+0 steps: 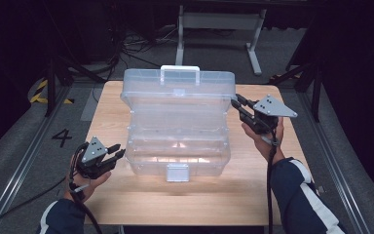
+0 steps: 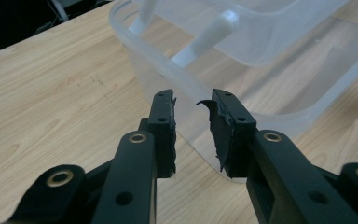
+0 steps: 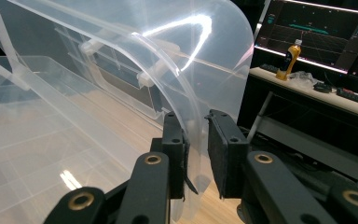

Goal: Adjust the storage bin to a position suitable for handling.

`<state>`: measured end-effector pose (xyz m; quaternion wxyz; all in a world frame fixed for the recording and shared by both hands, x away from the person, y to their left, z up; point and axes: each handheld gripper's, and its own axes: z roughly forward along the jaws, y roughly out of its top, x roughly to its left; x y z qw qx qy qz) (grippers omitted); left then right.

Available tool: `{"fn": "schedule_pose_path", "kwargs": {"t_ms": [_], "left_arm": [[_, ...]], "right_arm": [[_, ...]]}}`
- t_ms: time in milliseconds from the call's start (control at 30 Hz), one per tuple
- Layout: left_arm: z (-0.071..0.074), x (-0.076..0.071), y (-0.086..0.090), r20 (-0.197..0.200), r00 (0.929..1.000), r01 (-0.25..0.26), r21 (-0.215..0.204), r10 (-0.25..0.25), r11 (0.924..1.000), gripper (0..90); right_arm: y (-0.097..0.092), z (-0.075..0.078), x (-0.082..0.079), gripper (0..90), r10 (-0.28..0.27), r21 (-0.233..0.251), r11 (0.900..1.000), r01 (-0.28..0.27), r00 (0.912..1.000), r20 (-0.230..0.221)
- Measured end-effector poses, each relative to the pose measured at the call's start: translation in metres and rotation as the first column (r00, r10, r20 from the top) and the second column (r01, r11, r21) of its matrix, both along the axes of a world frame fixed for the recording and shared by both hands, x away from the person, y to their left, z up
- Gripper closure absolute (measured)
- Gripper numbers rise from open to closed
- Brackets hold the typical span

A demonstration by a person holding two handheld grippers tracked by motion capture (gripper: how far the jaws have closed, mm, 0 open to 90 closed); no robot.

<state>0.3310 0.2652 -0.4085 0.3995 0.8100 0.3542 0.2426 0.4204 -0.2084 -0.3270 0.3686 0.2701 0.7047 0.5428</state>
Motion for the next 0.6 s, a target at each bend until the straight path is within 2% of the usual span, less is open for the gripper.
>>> {"fn": "schedule_pose_path", "kwargs": {"t_ms": [100,200,367,467,567,600], "left_arm": [[-0.003,-0.003,0.003,-0.006,1.0,0.001,0.02,-0.001,0.9998,68.8],[-0.009,-0.006,0.009,-0.025,0.9997,-0.003,0.043,0.004,0.9991,67.3],[-0.028,-0.013,0.018,-0.101,0.9945,-0.016,0.085,0.025,0.9962,65.8],[-0.039,-0.019,0.023,-0.148,0.989,0.01,0.094,0.004,0.9955,64.5],[-0.046,-0.024,0.027,-0.165,0.9861,0.03,0.08,-0.016,0.9963,63.2],[-0.048,-0.026,0.027,-0.181,0.9834,0.024,0.061,-0.012,0.9978,62.6]], "right_arm": [[0.0,0.0,0.002,78.1,-0.006,0.015,0.9999,0.006,1.0,-0.003],[0.001,0.002,0.003,78.9,-0.013,0.004,0.9999,0.013,0.9999,-0.002],[0.0,0.004,0.005,79.9,-0.012,-0.005,0.9999,0.012,0.9999,-0.006],[0.001,0.005,0.008,80.6,-0.018,-0.004,0.9998,0.018,0.9998,-0.003],[0.0,0.008,0.013,81.2,-0.018,-0.009,0.9998,0.017,0.9997,-0.016],[0.0,0.01,0.016,81.3,-0.015,-0.01,0.9998,0.015,0.9997,-0.021]]}}
